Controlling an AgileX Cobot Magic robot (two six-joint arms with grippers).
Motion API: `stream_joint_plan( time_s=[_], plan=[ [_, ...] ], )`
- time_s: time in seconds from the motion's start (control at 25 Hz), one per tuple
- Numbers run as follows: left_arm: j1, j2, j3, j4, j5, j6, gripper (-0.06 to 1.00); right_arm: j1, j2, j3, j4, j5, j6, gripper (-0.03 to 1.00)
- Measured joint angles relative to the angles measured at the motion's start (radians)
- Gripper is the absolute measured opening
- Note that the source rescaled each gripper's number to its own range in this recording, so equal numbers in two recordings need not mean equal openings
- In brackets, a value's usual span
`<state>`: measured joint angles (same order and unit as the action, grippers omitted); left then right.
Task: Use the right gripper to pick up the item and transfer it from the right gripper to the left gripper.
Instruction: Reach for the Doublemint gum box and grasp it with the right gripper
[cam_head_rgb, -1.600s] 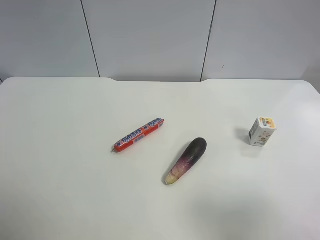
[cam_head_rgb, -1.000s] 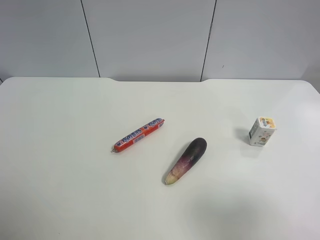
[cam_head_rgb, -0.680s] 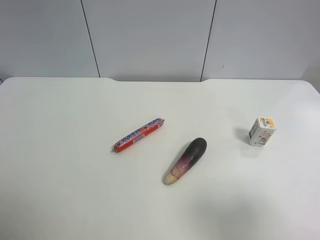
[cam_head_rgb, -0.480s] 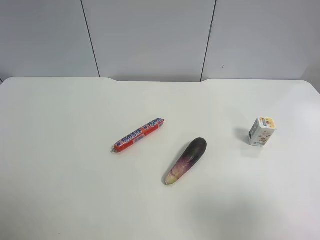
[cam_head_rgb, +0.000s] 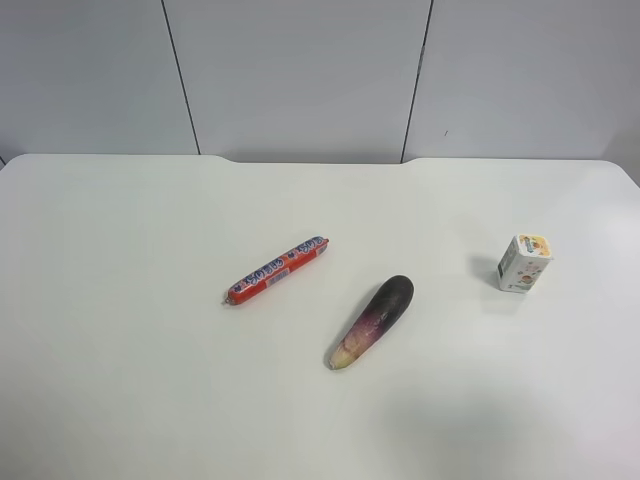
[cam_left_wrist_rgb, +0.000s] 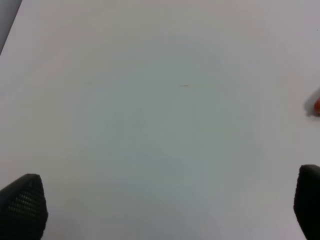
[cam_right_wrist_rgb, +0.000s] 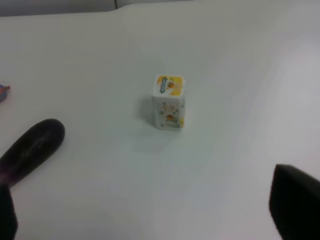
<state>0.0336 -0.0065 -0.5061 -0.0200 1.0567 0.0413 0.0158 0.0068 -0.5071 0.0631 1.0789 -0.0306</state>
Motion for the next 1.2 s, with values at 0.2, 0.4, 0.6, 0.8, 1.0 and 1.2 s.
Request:
stream_joint_plan(
  time_s=[0.2,0.4,0.6,0.8,1.0,1.2],
  plan=[
    [0.000,0.000,0.000,0.000,0.000,0.000,1.00,0.000,0.181,-0.112,-0.002,0.011,0.009,1.00],
    [0.000,0.000,0.000,0.000,0.000,0.000,1.00,0.000,0.463,-0.293,-0.040,0.011,0.009,1.00],
    [0.000,0.000,0.000,0.000,0.000,0.000,1.00,0.000,0.751,-0.433,-0.051,0.029,0.037,1.00],
    [0.000,0.000,0.000,0.000,0.000,0.000,1.00,0.000,1.001,-0.522,-0.050,0.056,0.093,1.00],
    [0.000,0.000,0.000,0.000,0.000,0.000,1.00,0.000,1.216,-0.567,-0.050,0.072,0.106,1.00],
    [0.000,0.000,0.000,0.000,0.000,0.000,1.00,0.000,1.371,-0.581,-0.052,0.062,0.111,1.00]
  ],
)
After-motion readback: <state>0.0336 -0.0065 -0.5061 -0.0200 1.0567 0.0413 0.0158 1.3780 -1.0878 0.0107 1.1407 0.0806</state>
